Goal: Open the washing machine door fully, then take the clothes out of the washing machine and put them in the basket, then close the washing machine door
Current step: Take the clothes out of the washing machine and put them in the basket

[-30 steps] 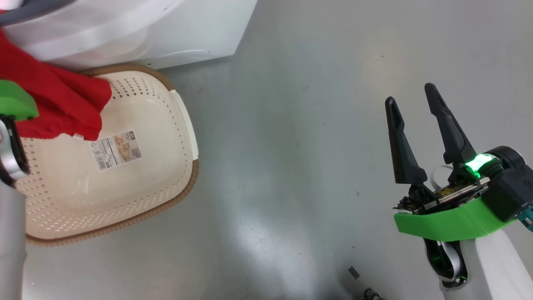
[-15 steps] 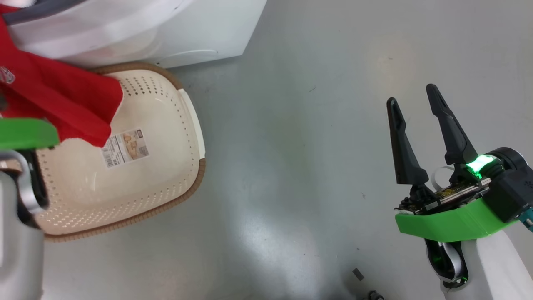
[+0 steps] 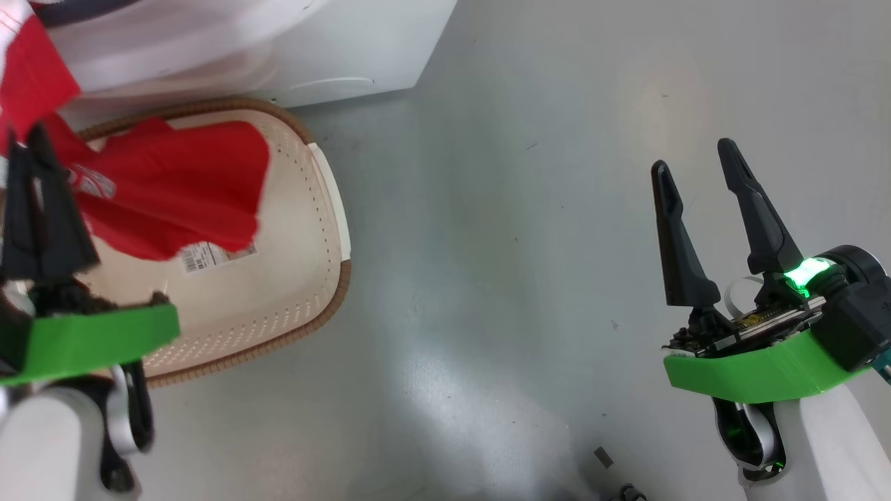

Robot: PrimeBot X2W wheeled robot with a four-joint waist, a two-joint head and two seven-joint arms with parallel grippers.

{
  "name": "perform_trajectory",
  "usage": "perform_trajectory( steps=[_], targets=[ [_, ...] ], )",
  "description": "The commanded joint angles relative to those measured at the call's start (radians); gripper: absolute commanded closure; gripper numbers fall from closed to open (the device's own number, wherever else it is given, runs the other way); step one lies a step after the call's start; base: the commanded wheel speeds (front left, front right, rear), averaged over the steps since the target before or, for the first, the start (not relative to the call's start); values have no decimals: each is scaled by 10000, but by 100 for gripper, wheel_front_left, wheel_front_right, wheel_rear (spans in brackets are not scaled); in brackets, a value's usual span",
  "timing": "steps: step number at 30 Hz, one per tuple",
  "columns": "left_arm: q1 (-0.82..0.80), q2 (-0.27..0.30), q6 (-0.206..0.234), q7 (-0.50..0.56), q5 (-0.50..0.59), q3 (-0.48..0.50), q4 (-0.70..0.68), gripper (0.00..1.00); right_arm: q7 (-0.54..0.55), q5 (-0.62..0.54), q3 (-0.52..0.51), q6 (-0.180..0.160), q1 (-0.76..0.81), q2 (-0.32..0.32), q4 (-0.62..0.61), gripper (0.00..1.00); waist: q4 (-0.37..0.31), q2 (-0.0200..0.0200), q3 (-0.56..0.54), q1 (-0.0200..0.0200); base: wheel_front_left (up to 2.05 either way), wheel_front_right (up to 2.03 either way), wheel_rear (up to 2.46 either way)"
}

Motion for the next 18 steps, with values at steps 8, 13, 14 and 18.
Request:
perform_trajectory(
  steps=[8,13,14,18],
  targets=[
    [664,-140,40,184,-218,20,21,100,-63,19,181,62,89,-70,-273,0,-12,0,138,0,0,0,0],
    [285,-228,-314,161,-649,-32,1614,100,-63,15,215,62,17,-70,-182,0,-52,0,199,0,0,0,0],
    [151,-212,-415,159,-721,-47,2032,100,-63,12,216,62,5,-70,-165,0,-65,0,210,0,0,0,0],
    [-429,-204,-756,99,-944,-116,3738,100,-63,39,236,62,-56,-70,-122,0,-146,0,254,0,0,0,0]
  ],
)
